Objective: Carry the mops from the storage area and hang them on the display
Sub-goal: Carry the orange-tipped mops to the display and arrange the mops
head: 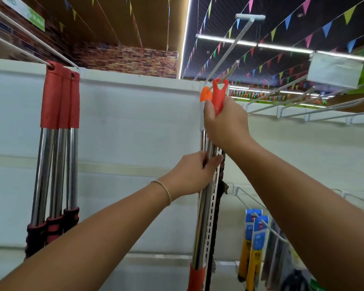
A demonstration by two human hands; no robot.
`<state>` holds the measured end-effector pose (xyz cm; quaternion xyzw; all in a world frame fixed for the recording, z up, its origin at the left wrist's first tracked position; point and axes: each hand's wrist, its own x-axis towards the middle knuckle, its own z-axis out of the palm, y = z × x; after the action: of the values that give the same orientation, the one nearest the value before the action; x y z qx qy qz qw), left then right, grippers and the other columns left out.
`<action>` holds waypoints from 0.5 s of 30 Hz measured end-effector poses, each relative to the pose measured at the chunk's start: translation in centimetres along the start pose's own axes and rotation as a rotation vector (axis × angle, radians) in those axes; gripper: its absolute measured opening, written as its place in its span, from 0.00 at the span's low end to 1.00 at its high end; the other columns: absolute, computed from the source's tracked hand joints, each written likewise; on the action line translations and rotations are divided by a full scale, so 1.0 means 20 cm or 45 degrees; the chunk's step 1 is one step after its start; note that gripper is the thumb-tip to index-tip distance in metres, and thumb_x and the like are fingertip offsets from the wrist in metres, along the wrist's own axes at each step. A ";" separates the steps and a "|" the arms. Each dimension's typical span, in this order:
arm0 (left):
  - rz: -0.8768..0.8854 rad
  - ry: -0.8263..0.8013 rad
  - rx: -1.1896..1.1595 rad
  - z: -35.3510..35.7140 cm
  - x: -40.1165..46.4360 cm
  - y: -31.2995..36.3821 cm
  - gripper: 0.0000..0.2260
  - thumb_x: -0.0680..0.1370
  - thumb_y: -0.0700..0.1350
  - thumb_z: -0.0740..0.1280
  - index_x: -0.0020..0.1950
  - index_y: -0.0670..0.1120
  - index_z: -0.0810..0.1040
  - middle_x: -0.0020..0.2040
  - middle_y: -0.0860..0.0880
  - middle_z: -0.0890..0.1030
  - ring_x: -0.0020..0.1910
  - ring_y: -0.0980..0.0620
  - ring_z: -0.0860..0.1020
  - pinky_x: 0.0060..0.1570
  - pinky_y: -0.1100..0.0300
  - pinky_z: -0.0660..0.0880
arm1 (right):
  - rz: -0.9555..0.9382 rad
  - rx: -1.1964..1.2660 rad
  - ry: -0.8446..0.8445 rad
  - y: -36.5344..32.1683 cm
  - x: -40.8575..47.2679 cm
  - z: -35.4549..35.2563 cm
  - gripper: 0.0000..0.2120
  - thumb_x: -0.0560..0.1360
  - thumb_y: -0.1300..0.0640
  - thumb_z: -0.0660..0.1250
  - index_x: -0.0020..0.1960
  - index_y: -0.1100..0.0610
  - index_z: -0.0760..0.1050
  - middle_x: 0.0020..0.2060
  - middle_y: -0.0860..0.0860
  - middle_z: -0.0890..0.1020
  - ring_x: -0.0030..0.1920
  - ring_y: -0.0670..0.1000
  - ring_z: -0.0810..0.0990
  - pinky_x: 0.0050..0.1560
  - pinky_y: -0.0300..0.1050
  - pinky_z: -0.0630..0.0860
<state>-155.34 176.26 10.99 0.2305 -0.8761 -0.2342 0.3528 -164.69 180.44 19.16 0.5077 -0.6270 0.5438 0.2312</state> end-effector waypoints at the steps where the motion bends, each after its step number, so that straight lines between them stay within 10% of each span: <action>1: 0.001 0.032 0.029 0.01 0.02 -0.01 0.23 0.80 0.64 0.54 0.41 0.44 0.69 0.36 0.46 0.78 0.37 0.44 0.81 0.43 0.47 0.80 | -0.002 -0.022 0.009 0.01 0.02 0.02 0.15 0.82 0.46 0.58 0.52 0.58 0.74 0.39 0.51 0.77 0.38 0.51 0.75 0.34 0.45 0.67; 15: 0.050 0.115 0.076 0.06 0.23 -0.12 0.21 0.82 0.59 0.53 0.37 0.46 0.69 0.32 0.45 0.76 0.28 0.46 0.79 0.34 0.50 0.81 | 0.091 -0.170 0.002 0.11 0.15 0.21 0.19 0.83 0.44 0.55 0.59 0.59 0.71 0.46 0.53 0.77 0.43 0.55 0.74 0.41 0.47 0.67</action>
<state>-158.57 172.12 11.18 0.2341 -0.8702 -0.1905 0.3895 -166.73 175.25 19.33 0.4680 -0.6795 0.5090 0.2454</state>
